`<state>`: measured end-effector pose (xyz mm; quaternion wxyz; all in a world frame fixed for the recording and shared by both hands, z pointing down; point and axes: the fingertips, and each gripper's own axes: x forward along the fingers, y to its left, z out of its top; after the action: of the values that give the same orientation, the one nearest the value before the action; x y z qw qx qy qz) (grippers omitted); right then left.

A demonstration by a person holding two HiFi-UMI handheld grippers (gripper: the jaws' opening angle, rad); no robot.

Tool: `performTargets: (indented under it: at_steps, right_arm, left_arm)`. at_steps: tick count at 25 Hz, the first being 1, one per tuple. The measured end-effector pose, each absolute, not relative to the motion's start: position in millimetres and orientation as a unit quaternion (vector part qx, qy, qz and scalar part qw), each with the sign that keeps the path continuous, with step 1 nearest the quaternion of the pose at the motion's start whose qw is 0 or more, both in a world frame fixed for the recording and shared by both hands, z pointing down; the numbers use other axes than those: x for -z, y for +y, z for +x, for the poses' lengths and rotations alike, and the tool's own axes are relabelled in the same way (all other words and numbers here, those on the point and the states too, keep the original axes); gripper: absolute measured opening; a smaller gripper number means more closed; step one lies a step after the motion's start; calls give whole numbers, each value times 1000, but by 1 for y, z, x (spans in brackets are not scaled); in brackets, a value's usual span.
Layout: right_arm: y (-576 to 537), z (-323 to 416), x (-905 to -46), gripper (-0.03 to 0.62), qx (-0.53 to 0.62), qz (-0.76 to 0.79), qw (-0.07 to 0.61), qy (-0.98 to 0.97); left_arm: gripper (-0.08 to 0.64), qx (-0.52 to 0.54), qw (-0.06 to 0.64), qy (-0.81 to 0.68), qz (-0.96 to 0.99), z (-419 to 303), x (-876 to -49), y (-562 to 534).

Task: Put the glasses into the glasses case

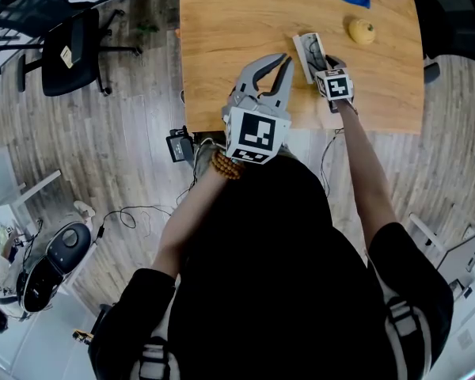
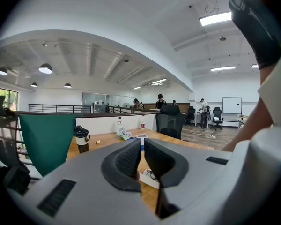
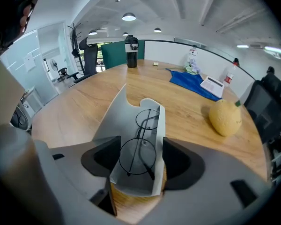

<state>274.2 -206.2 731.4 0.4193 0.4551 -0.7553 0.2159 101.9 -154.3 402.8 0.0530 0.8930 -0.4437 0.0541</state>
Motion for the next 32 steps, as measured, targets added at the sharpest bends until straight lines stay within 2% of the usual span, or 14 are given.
performTargets:
  at_steps: [7, 9, 17, 22, 25, 32]
  right_arm:
    - [-212, 284, -705, 274, -215, 490, 358, -765]
    - [-209, 298, -709, 258, -219, 506, 364, -751]
    - [-209, 300, -721, 268, -217, 501, 394, -739]
    - [-210, 301, -719, 272, -245, 510, 360, -742]
    - [-214, 305, -717, 247, -248, 526, 346, -736]
    - [-210, 298, -719, 239, -285, 524, 342, -726]
  left_arm:
    - [38, -54, 54, -448, 891, 98, -402, -157]
    - [38, -54, 54, -448, 891, 98, -401, -156]
    - [38, -55, 52, -444, 893, 103, -402, -155]
    - [38, -58, 52, -445, 892, 103, -402, -156]
    - [38, -58, 52, -444, 892, 102, -402, -156]
    - [38, -58, 49, -440, 895, 103, -402, -154]
